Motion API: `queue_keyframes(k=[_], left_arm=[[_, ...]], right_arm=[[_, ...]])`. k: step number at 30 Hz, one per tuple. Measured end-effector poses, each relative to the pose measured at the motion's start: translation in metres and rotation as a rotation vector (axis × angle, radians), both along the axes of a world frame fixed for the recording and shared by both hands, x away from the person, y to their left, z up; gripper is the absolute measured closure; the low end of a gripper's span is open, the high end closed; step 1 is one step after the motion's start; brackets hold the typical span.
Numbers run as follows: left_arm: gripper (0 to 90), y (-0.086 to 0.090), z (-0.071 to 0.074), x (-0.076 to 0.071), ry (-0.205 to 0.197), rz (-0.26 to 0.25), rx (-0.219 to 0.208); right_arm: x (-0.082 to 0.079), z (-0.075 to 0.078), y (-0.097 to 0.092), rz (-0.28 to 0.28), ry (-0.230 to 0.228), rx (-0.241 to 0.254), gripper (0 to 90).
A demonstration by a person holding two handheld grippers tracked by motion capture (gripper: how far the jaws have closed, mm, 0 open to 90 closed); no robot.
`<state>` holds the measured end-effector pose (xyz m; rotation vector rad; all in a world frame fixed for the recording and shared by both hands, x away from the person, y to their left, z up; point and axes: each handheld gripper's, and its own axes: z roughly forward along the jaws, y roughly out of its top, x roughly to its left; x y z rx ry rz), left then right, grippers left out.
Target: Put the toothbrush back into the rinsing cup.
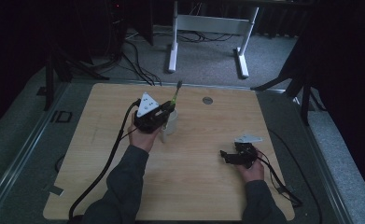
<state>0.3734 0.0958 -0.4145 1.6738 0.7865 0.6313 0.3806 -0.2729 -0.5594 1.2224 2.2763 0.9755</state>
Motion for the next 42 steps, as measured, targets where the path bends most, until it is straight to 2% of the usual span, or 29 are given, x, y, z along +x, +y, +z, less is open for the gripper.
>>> queue_keyframes(k=[13, 20, 42], left_arm=[[79.6, 0.005, -0.007, 0.002, -0.004, 0.003, -0.027], [79.6, 0.006, -0.014, 0.002, -0.023, 0.004, -0.046], [79.5, 0.010, -0.023, 0.007, -0.046, 0.030, -0.062]], right_arm=[[0.000, 0.000, 0.000, -0.001, 0.000, 0.001, 19.6], [0.000, 0.000, 0.000, -0.001, -0.001, 0.001, 19.6], [0.000, 0.000, 0.000, 0.000, 0.000, 0.000, 19.6]])
